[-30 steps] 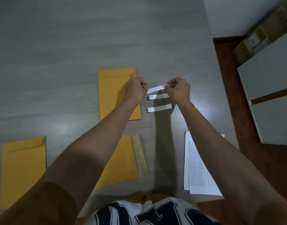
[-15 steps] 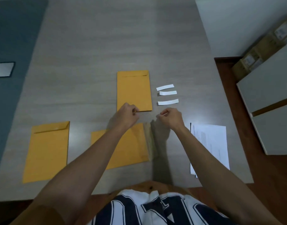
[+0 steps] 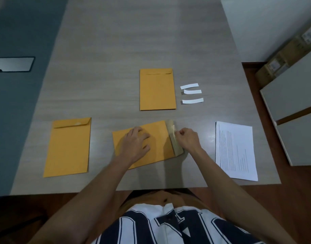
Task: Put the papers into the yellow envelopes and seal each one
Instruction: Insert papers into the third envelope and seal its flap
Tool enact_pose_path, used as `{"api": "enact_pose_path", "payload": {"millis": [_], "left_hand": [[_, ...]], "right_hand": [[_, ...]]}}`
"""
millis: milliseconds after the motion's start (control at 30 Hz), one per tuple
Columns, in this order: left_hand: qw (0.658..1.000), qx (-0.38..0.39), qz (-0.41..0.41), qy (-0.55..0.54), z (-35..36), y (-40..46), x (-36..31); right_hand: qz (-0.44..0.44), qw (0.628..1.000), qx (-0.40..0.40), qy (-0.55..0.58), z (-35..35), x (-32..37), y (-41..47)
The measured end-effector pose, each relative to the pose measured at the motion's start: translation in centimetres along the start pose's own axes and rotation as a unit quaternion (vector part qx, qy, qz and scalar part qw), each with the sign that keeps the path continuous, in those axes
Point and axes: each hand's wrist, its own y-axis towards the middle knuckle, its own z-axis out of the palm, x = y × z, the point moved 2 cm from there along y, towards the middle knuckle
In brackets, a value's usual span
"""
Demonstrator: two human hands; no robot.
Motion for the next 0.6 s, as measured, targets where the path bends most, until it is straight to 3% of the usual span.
{"api": "enact_pose_path", "payload": {"millis": [167, 367, 500, 600], "left_hand": [[0.999, 0.008, -0.010, 0.048, 0.5, -1.1, -0.9], [0.998, 0.025, -0.018, 0.050, 0.5, -0.9, -1.0], [0.998, 0.031, -0.011, 0.059, 0.4, -0.8, -0.9], [0.997, 0.031, 0.001, 0.070, 0.3, -0.9, -0.8]], "right_hand": [[-0.103, 0.994, -0.029, 0.018, 1.5, 0.9, -1.6], [-0.242, 0.963, -0.079, -0.084, 3.9, -0.2, -4.7], [-0.265, 0.947, -0.112, -0.145, 4.8, -0.5, -5.9], [-0.215, 0.967, -0.111, -0.076, 4.6, -0.8, -6.4]]}}
